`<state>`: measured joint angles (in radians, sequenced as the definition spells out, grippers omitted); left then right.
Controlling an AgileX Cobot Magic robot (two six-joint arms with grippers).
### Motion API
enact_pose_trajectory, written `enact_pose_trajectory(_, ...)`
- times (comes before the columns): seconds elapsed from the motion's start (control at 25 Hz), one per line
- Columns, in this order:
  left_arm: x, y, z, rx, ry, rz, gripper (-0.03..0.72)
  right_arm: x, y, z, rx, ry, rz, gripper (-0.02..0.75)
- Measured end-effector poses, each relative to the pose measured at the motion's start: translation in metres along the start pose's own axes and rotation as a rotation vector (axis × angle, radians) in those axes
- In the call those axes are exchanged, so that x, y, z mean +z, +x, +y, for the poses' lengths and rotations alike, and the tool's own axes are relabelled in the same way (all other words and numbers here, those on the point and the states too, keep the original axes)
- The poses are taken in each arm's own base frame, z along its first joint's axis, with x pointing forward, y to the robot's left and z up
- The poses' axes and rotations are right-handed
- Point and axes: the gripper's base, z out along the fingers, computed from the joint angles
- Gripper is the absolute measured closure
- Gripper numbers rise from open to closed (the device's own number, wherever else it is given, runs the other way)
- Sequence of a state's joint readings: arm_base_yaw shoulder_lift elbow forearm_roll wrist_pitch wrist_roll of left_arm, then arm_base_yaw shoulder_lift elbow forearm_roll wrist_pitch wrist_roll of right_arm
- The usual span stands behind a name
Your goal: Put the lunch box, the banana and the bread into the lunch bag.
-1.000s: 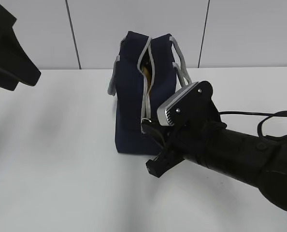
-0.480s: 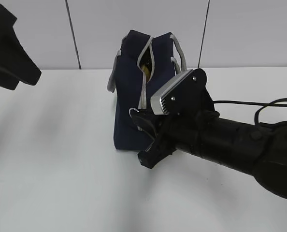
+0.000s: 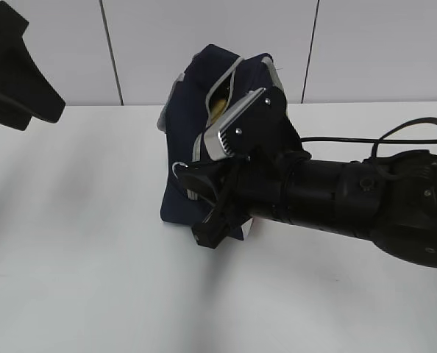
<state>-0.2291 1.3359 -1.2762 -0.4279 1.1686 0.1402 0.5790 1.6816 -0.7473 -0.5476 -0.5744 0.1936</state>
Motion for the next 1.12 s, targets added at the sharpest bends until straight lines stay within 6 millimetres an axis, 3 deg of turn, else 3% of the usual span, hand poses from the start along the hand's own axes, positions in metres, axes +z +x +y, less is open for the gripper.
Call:
enact_pose_trajectory(0.28, 0.000, -0.002, 0.000, 0.000, -0.003, -0.019, 0.328, -0.002, -0.004, -0.002, 0.036, 0.005, -0.003, 0.754)
enact_pose_trajectory(0.52, 0.001, -0.003, 0.001, -0.002, -0.007, -0.042, 0.328, -0.016, -0.009, -0.013, 0.074, -0.018, 0.025, 0.754)
enact_pose_trajectory(0.84, 0.015, 0.006, 0.008, -0.027, -0.013, -0.010, 0.328, -0.038, -0.020, -0.005, 0.003, -0.158, 0.088, 0.754)
enact_pose_trajectory(1.12, 0.016, 0.002, 0.005, -0.036, 0.017, -0.051, 0.328, -0.041, -0.022, -0.010, 0.002, -0.148, 0.088, 0.754)
